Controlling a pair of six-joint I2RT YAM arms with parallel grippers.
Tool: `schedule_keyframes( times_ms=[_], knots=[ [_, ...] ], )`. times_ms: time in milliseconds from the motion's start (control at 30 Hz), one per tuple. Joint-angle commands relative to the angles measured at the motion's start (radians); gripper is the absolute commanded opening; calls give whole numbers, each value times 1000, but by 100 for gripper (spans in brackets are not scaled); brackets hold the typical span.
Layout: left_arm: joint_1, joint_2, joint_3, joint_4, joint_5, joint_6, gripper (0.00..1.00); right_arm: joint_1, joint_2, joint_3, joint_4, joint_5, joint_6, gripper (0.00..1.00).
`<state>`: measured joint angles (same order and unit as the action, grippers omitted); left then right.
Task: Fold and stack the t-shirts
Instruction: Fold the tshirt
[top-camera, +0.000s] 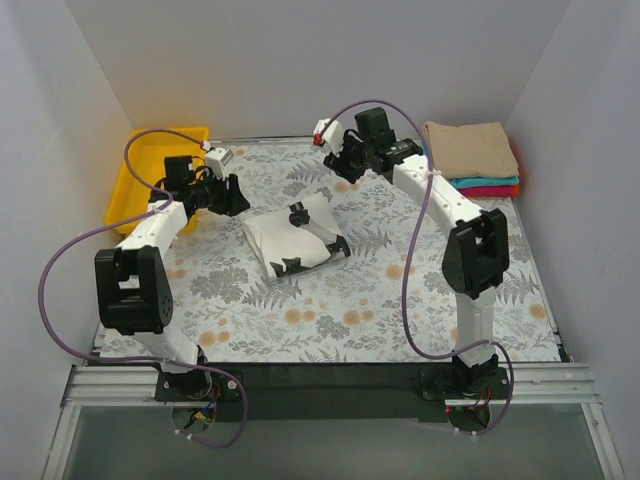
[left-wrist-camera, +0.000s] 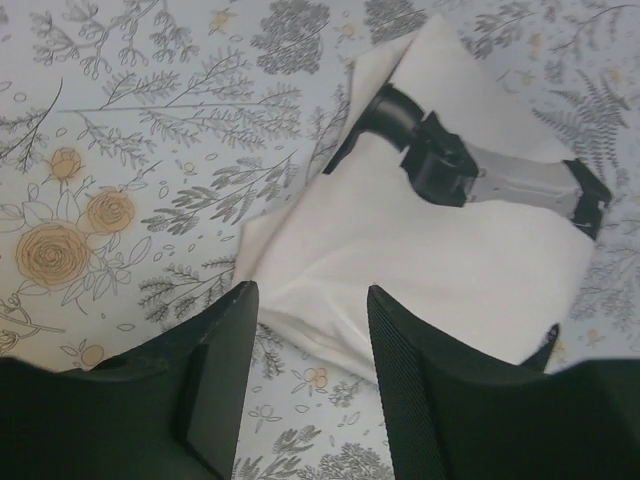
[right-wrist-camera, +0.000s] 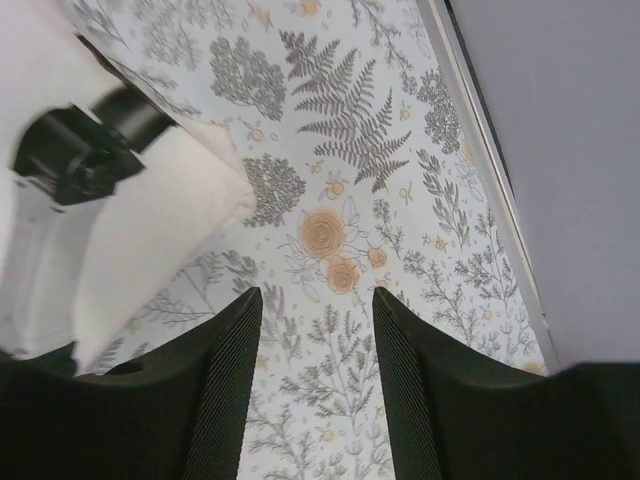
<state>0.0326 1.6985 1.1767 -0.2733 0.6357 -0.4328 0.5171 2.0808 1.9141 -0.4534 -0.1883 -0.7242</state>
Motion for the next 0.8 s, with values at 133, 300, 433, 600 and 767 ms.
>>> schedule_keyframes(
  times_ms=[133, 300, 433, 600, 767],
  knots=[
    [-14, -56, -51, -64, 130, -242, 29, 1, -90, -76, -157, -360, 304, 45],
    [-14, 24, -84, -7, 122, -311, 25, -5, -19, -136, -156, -526, 382, 46],
    [-14, 157, -13, 17, 78, -316, 25, -5, 79, -148, -143, -597, 446, 46],
    [-14, 356, 145, 2, 29, -281, 25, -22, 128, -224, -27, -570, 526, 46],
    [-14, 421, 305, -96, 62, -207, 30, -87, 144, -218, -13, -534, 543, 47]
  ],
)
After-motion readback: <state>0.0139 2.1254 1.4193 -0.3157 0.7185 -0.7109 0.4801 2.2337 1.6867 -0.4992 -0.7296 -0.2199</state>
